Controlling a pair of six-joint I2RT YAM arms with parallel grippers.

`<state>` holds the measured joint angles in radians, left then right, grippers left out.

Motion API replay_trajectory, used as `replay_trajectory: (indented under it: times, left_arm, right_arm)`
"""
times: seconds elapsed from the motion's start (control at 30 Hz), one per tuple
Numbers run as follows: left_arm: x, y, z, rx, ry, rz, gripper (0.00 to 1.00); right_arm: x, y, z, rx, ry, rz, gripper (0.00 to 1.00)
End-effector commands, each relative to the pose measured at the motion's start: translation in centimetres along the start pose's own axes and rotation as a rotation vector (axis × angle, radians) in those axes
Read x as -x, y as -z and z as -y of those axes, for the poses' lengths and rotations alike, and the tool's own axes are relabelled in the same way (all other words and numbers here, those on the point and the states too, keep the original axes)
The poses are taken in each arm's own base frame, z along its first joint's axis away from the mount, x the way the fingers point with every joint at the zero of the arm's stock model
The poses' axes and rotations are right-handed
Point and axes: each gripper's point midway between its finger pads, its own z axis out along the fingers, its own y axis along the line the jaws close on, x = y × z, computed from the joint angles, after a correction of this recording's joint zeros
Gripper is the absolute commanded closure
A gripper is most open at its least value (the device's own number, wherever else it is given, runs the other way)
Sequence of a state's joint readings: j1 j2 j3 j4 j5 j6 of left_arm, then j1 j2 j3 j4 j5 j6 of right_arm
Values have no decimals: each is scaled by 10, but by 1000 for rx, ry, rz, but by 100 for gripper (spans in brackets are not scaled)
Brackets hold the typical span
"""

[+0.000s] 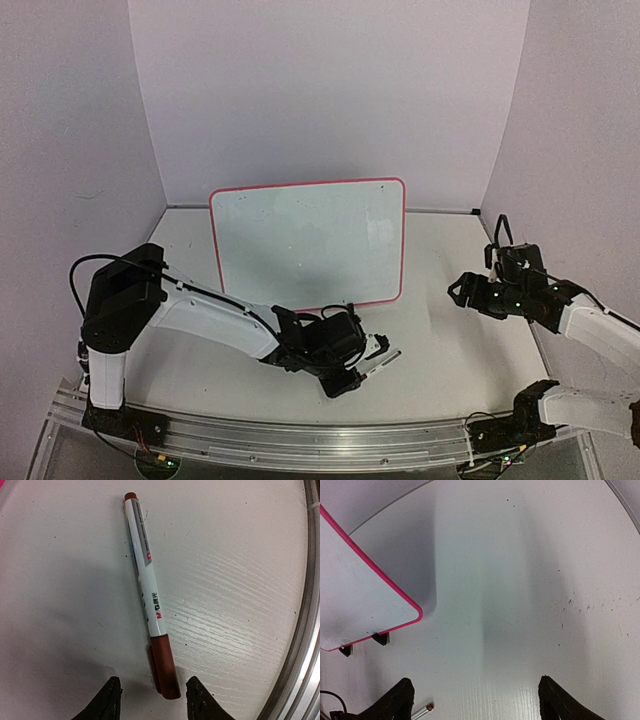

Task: Write a sentence on the whiteboard
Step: Pick up the whiteboard marker from the center of the board.

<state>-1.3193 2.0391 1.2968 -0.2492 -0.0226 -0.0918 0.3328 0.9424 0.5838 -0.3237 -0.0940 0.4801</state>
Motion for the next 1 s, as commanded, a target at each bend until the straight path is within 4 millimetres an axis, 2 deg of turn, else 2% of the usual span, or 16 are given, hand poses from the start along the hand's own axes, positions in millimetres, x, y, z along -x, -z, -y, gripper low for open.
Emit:
replay_trajectory:
  times: [0.0,0.13,0.37,0.63,0.7,0.83,0.97]
  left_arm:
    - [16,0,5,20,-39,21,57]
    - [14,-2,8,37,-68,14,58]
    - [7,-11,11,36,-81,-18,70]
    - [-4,-15,15,24,-101,-51,95]
    - [-4,-11,15,27,-105,-45,100]
    - [1,6,11,45,-99,3,100]
    - [16,34,8,56,-91,93,100]
  right_arm:
    - [12,4,-6,-1,10,27,19]
    - [13,4,-5,-8,7,34,19]
    - [13,4,-5,-7,4,30,19]
    - [12,4,-13,16,12,-10,18]
    - [9,4,-16,28,19,-32,17]
    - [-4,6,-24,69,48,-107,17]
    - [-32,11,-57,277,60,-256,16]
